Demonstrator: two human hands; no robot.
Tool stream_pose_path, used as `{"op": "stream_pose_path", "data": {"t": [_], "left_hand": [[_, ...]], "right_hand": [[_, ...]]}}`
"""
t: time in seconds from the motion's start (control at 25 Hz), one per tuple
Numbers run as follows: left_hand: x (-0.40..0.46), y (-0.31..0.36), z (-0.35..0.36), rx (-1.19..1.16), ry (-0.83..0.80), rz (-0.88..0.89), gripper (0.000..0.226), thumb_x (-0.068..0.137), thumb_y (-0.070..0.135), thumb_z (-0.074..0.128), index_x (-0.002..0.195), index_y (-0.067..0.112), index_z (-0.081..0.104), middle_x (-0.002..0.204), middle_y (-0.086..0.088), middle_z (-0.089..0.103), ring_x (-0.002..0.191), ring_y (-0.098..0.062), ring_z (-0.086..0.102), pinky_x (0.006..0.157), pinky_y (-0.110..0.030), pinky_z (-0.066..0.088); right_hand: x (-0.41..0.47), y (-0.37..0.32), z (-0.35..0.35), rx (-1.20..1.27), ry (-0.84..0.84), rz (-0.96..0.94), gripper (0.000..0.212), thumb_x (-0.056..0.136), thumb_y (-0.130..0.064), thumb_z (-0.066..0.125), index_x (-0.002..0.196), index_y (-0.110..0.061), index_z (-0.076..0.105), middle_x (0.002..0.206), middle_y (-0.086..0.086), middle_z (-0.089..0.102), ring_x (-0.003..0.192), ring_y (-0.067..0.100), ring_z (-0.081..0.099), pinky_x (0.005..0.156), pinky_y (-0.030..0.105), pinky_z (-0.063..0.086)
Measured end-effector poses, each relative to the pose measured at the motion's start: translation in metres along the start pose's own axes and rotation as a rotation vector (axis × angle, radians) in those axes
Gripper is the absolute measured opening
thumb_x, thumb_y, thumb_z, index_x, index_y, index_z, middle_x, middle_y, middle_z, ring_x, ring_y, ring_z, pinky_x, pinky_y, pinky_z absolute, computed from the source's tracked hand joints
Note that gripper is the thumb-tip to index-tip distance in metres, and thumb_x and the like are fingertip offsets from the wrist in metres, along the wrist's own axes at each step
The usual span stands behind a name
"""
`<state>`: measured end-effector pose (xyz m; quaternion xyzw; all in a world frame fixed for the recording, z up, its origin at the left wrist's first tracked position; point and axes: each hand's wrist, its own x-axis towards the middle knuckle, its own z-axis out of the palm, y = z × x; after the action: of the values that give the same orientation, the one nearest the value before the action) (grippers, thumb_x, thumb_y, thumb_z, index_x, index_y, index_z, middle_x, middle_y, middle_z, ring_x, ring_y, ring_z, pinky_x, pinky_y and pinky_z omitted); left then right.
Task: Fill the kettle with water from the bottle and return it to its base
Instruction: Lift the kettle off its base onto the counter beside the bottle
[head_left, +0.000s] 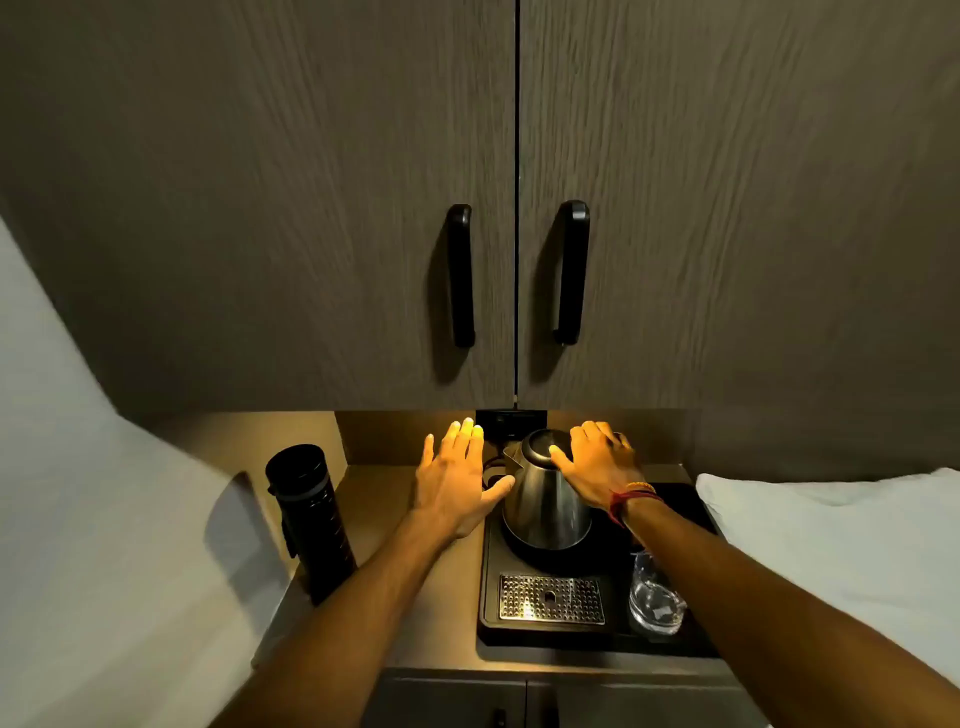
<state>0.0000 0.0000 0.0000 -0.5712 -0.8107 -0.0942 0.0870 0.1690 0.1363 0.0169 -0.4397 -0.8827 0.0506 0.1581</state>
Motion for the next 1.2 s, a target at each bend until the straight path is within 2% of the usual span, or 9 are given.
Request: {"op": "stream_pose_path", "data": {"t": [0.16, 0.28, 0.36, 0.4, 0.52, 0.68, 0.88, 1.12, 1.2], "left_hand": [[0.033, -0.002, 0.020, 0.012, -0.033, -0.072, 0.090, 0.091, 0.075, 0.028, 0.157, 0.015, 0.017, 0.164, -0.007, 0.020, 0.151, -0.022, 0.013, 0.122, -0.050, 0.008], [0.048, -0.003, 0.027, 0.069, -0.033, -0.072, 0.085, 0.090, 0.076, 0.029, 0.146, 0.013, 0.041, 0.149, -0.009, 0.046, 0.140, -0.025, 0.037, 0.118, -0.049, 0.023], [0.054, -0.005, 0.025, 0.071, 0.024, -0.061, 0.074, 0.090, 0.076, 0.031, 0.118, 0.015, 0.062, 0.121, -0.008, 0.065, 0.116, -0.026, 0.057, 0.099, -0.042, 0.039], [0.057, -0.006, 0.024, 0.069, 0.042, -0.059, 0.067, 0.090, 0.075, 0.032, 0.100, 0.017, 0.064, 0.102, -0.007, 0.067, 0.101, -0.025, 0.062, 0.085, -0.038, 0.041], [0.061, -0.003, 0.016, 0.047, 0.010, -0.035, 0.058, 0.091, 0.073, 0.033, 0.069, 0.022, 0.046, 0.067, 0.002, 0.047, 0.071, -0.021, 0.058, 0.064, -0.032, 0.035], [0.063, 0.001, 0.017, 0.044, 0.003, 0.003, 0.059, 0.091, 0.074, 0.032, 0.069, 0.021, 0.046, 0.067, 0.003, 0.044, 0.066, -0.016, 0.047, 0.064, -0.032, 0.033], [0.062, -0.006, 0.017, 0.049, 0.034, 0.033, 0.061, 0.091, 0.074, 0.036, 0.078, 0.018, 0.056, 0.080, -0.004, 0.058, 0.079, -0.022, 0.058, 0.067, -0.033, 0.034], [0.053, -0.018, -0.006, 0.004, -0.011, -0.043, 0.060, 0.090, 0.072, 0.039, 0.060, 0.021, 0.038, 0.059, 0.006, 0.039, 0.061, -0.015, 0.047, 0.057, -0.031, 0.035], [0.049, -0.031, -0.010, -0.061, 0.020, -0.088, 0.056, 0.091, 0.069, 0.045, 0.060, 0.023, 0.037, 0.060, 0.008, 0.039, 0.065, -0.017, 0.049, 0.062, -0.033, 0.037]], "right_hand": [[0.041, -0.003, 0.008, -0.004, -0.237, 0.138, 0.058, 0.092, -0.061, 0.042, 0.114, -0.012, 0.065, 0.120, 0.011, 0.064, 0.119, 0.032, 0.056, 0.103, 0.049, 0.040], [0.053, -0.006, 0.017, 0.076, -0.248, 0.133, 0.037, 0.096, -0.043, 0.044, 0.076, -0.016, 0.058, 0.085, 0.007, 0.062, 0.089, 0.027, 0.061, 0.085, 0.036, 0.043], [0.052, -0.003, 0.021, 0.166, -0.242, 0.164, 0.035, 0.094, -0.031, 0.046, 0.060, -0.021, 0.043, 0.066, 0.003, 0.050, 0.068, 0.023, 0.051, 0.069, 0.029, 0.037], [0.051, 0.007, 0.023, 0.222, -0.272, 0.210, 0.031, 0.093, -0.028, 0.046, 0.063, -0.023, 0.048, 0.069, 0.004, 0.053, 0.069, 0.025, 0.052, 0.067, 0.028, 0.038], [0.044, 0.035, 0.027, 0.475, -0.479, 0.436, 0.033, 0.102, -0.016, 0.039, 0.128, -0.004, 0.056, 0.131, 0.025, 0.057, 0.122, 0.038, 0.056, 0.092, 0.041, 0.045], [0.051, 0.049, 0.020, 0.714, -0.237, 0.407, 0.030, 0.100, -0.010, 0.032, 0.097, 0.004, 0.058, 0.103, 0.025, 0.063, 0.101, 0.036, 0.060, 0.091, 0.043, 0.045], [0.049, 0.063, 0.032, 0.775, -0.243, 0.378, 0.037, 0.099, -0.019, 0.029, 0.105, 0.010, 0.053, 0.120, 0.033, 0.058, 0.117, 0.045, 0.054, 0.099, 0.049, 0.044], [0.054, 0.026, 0.014, 0.663, -0.154, 0.274, 0.036, 0.102, -0.024, 0.033, 0.123, -0.003, 0.055, 0.138, 0.019, 0.054, 0.128, 0.040, 0.046, 0.100, 0.044, 0.036], [0.051, 0.017, 0.011, 0.531, -0.338, 0.318, 0.045, 0.104, -0.026, 0.030, 0.129, 0.007, 0.049, 0.135, 0.028, 0.051, 0.122, 0.047, 0.048, 0.093, 0.051, 0.043]]}}
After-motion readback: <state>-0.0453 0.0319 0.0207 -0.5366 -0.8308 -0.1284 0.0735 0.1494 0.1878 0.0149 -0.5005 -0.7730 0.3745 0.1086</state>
